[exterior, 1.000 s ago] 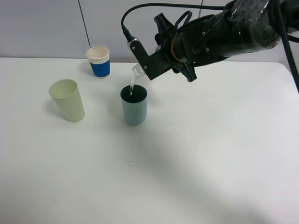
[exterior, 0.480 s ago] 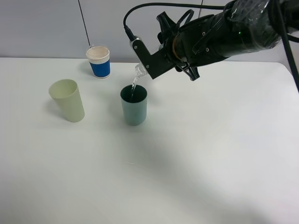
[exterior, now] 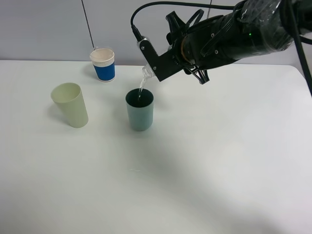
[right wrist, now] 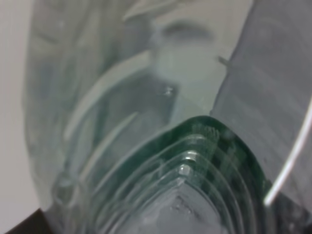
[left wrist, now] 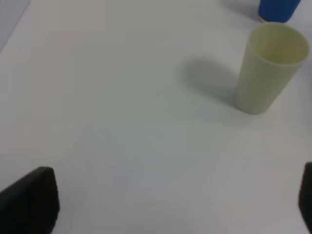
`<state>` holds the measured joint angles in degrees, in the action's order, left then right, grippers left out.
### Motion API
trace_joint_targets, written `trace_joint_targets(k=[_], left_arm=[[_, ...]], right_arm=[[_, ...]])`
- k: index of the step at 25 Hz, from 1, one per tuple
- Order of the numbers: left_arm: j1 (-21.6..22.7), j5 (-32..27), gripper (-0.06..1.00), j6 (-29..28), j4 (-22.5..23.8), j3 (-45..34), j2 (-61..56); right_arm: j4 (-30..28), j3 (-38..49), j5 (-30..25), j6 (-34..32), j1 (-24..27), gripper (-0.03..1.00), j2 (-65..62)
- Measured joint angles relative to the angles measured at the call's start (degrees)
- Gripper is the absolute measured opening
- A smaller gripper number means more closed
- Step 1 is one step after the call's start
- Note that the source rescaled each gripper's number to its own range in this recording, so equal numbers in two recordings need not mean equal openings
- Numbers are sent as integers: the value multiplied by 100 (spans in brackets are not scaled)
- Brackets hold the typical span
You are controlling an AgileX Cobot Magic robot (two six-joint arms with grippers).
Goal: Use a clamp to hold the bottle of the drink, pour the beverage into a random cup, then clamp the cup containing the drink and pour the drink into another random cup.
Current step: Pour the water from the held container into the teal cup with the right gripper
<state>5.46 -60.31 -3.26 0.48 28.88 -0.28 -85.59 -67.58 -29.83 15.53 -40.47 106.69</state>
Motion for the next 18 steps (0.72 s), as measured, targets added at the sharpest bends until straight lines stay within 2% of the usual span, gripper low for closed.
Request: trace_joint_targets(k=[8,18], left_arm=[[0,0,100,0,0,0,0],[0,0,100,0,0,0,0]], right_arm=[[-446,0,-25,-11,0,2,0],[-657,0,-104,-215,0,2,0]])
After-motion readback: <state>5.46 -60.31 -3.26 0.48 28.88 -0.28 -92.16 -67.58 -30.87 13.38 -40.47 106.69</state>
